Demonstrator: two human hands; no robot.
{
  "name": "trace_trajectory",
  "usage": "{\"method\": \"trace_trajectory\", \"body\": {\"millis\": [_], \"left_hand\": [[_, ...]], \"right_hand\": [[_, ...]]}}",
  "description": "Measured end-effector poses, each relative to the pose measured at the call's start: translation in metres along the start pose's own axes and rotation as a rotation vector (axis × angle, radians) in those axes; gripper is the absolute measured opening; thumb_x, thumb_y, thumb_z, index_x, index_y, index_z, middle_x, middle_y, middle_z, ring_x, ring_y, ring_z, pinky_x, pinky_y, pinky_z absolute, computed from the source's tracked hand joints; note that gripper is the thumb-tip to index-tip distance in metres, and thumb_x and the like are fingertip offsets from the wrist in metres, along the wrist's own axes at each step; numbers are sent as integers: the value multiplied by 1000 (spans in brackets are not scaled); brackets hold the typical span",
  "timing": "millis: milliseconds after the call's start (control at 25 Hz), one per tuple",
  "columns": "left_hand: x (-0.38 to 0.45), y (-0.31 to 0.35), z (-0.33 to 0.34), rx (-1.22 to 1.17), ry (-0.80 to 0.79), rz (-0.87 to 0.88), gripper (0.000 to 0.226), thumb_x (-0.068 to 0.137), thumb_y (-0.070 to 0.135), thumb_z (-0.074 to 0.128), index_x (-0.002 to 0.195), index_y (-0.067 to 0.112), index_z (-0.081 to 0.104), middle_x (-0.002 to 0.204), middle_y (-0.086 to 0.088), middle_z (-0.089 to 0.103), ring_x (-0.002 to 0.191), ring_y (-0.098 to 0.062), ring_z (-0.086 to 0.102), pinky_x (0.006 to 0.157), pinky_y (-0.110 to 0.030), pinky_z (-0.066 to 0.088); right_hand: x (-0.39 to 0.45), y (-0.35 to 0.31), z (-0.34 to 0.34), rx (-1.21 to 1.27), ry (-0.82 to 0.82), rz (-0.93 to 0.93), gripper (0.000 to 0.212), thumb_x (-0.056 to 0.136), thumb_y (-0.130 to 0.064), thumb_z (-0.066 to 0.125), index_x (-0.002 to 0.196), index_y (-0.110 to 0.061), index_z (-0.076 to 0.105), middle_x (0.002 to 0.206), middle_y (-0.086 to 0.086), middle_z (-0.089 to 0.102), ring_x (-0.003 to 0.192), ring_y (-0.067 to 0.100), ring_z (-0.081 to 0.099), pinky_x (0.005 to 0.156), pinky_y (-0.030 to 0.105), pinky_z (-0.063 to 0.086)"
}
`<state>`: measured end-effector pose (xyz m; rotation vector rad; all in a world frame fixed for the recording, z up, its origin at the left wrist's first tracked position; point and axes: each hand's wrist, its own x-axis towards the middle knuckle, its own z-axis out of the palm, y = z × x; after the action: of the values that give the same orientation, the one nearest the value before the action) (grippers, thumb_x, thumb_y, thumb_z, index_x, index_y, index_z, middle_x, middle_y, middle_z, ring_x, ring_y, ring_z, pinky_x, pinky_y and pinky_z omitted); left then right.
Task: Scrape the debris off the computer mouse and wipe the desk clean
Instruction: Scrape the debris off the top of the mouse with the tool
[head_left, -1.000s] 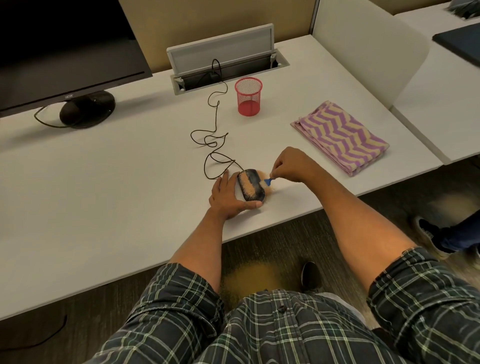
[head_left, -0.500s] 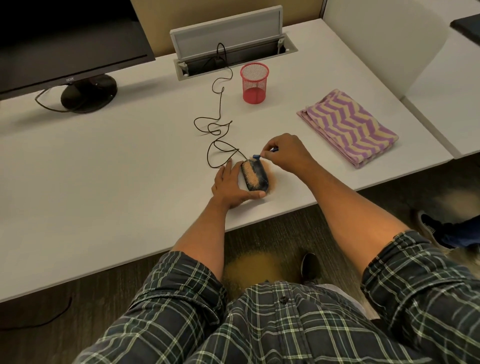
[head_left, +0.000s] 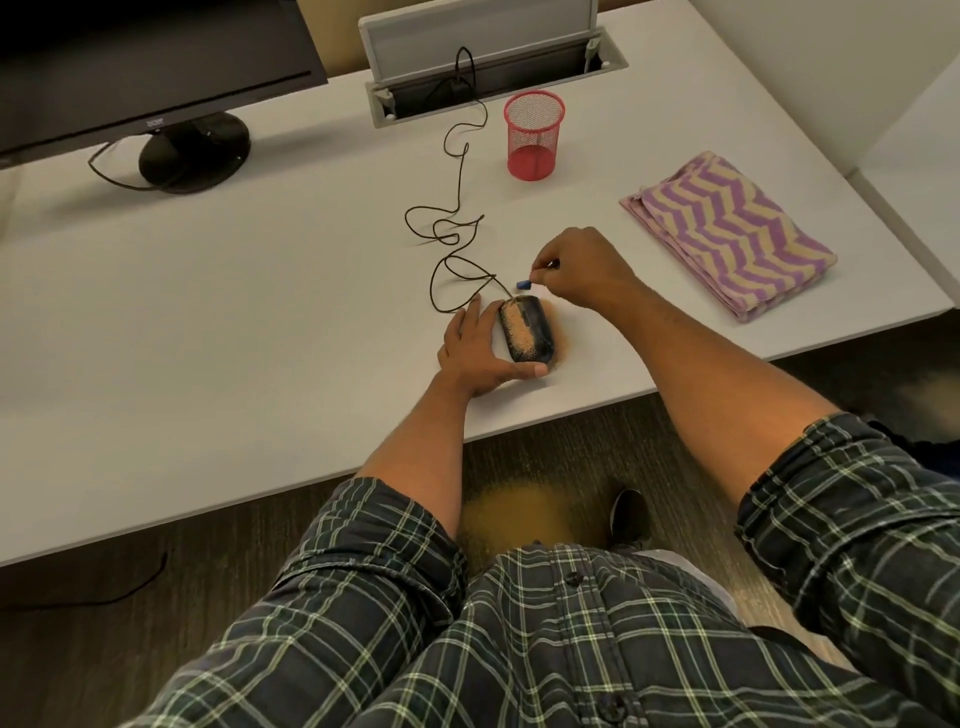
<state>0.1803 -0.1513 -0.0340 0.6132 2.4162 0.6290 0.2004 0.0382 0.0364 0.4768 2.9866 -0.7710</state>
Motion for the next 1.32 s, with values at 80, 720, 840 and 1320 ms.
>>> {"method": "trace_trajectory", "body": {"millis": [80,720,840,1320], "left_hand": [[0,0,0,7,2,2,125,65,73,78,159,36,5,168,8,-11,154,-21,-10,122,-52,8],[2,-1,1,-7,-10,2,124,64,73,78,159,39,5,167,11,-13,153,-19,-12,122,-52,6],[2,-1,1,-17,-3,1,123,64,73,78,158,41,6,167,12,-13,153,-19,-12,121,-52,7],[4,0,0,7,-10,-5,125,65,74,77,159,37,4,168,9,-13,154,-20,-12,121,-53,6]], "right_hand": [[0,-3,0,25,-58,-52,18,89,-20,71,102,-12,79,104,3,75,86,14,63,78,26,50],[4,-10,-5,-42,-83,0,19,87,-20,72,103,-11,79,102,6,75,87,20,67,78,30,53],[5,-7,-3,-108,-39,51,20,87,-23,74,101,-12,79,99,7,76,84,22,68,78,32,55],[16,-16,-2,-192,-101,-7,21,87,-25,73,103,-11,79,99,8,75,82,22,65,73,31,51]]}}
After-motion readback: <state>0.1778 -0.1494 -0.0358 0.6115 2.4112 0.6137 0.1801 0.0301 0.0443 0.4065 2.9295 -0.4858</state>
